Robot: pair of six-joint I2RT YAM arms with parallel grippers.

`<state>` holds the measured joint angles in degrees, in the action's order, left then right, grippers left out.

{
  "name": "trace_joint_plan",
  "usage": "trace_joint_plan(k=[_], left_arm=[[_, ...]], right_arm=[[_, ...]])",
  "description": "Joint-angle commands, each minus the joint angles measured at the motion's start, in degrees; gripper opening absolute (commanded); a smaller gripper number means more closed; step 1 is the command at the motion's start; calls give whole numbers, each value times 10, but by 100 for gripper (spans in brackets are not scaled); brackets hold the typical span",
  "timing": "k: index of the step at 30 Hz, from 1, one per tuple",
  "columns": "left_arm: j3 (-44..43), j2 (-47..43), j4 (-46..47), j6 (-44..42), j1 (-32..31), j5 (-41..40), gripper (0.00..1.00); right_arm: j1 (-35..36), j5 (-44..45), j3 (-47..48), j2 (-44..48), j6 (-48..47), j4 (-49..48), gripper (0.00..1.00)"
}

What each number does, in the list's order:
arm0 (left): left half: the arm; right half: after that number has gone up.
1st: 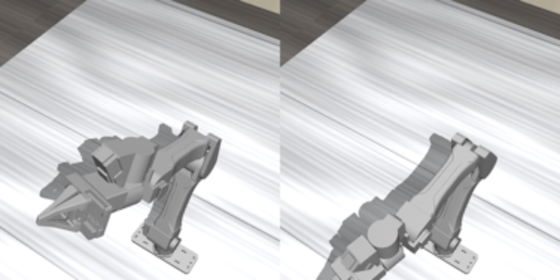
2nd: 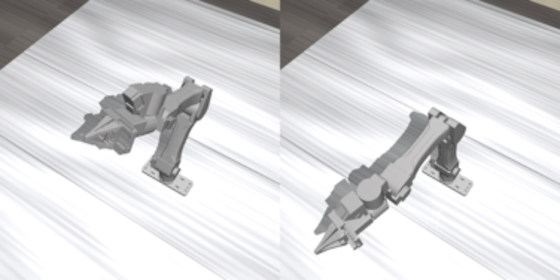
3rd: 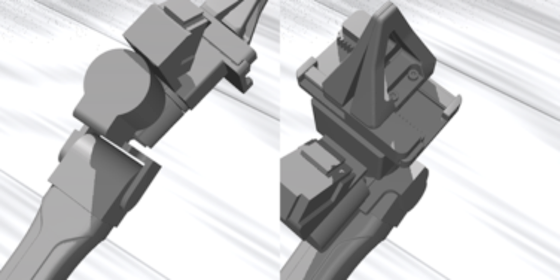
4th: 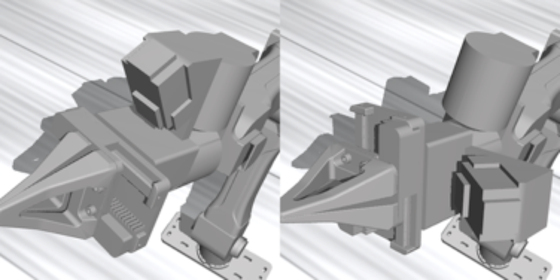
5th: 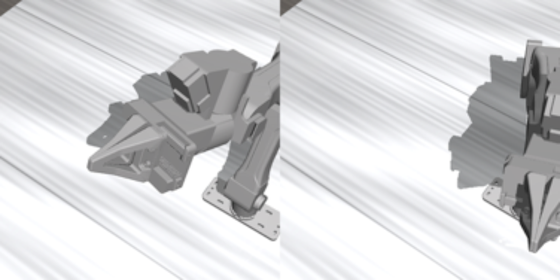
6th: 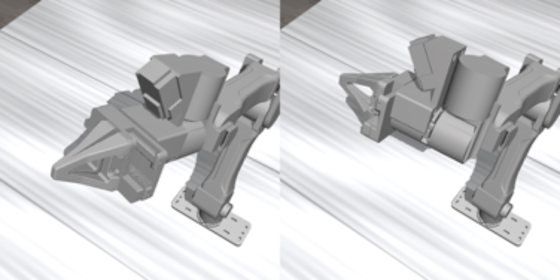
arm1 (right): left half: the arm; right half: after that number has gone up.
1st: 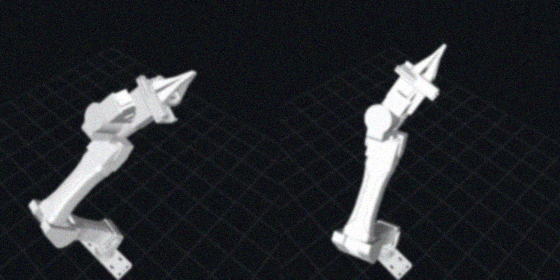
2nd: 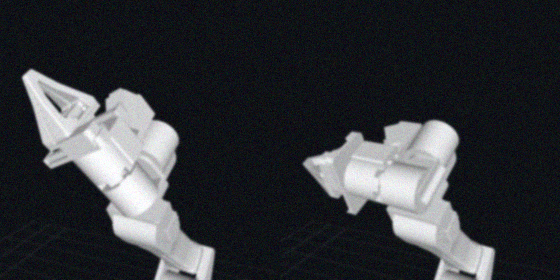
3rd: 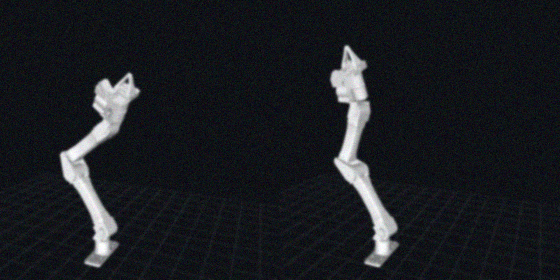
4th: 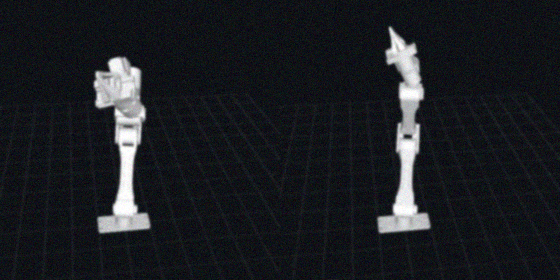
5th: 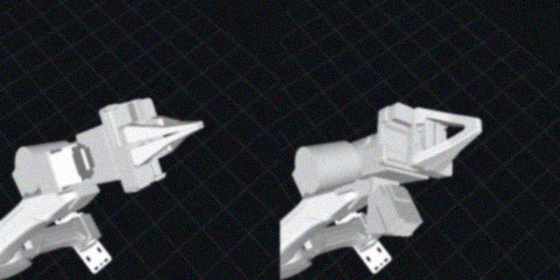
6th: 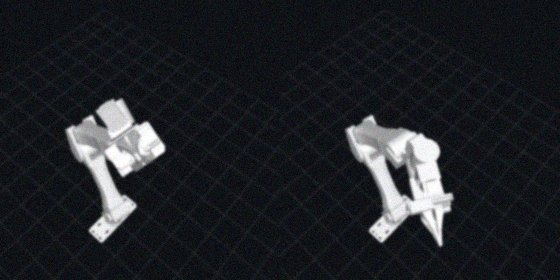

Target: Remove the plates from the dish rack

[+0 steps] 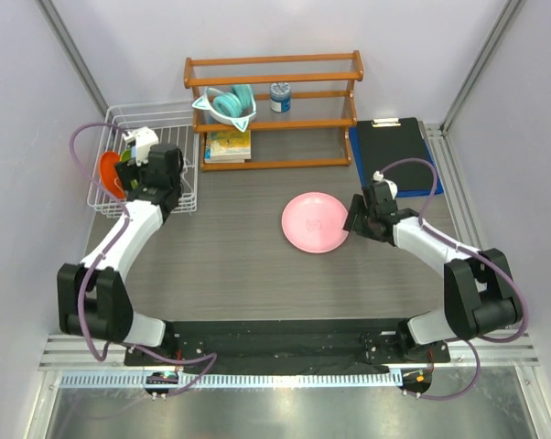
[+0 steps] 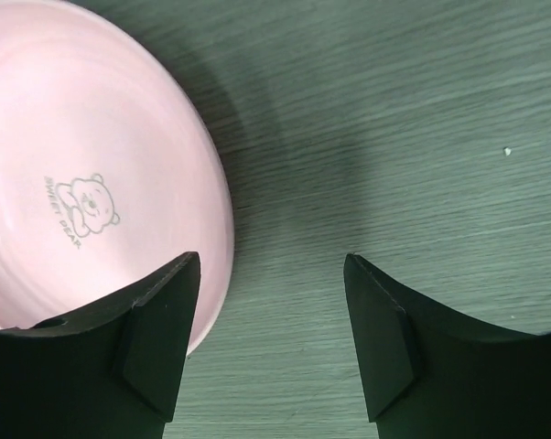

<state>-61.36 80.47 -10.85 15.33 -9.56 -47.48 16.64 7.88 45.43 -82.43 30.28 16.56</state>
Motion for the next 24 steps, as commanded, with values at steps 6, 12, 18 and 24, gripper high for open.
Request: trace_joint_plan(k=[6,12,18,24], left_arm=[[-103,115,52,-7,53,28,90],[-116,157,58,-7,72,40,79],[-121,168,46,3,84,46,67],[-123,164,38,1,84,37,21]], right_arm=[[-1,19,41,9,-29,7,70],[-2,14,55,-13,-31,6,70],[-3,9,58,-28,-31,2,70],[-3,6,52,-34,-29,-4,70]])
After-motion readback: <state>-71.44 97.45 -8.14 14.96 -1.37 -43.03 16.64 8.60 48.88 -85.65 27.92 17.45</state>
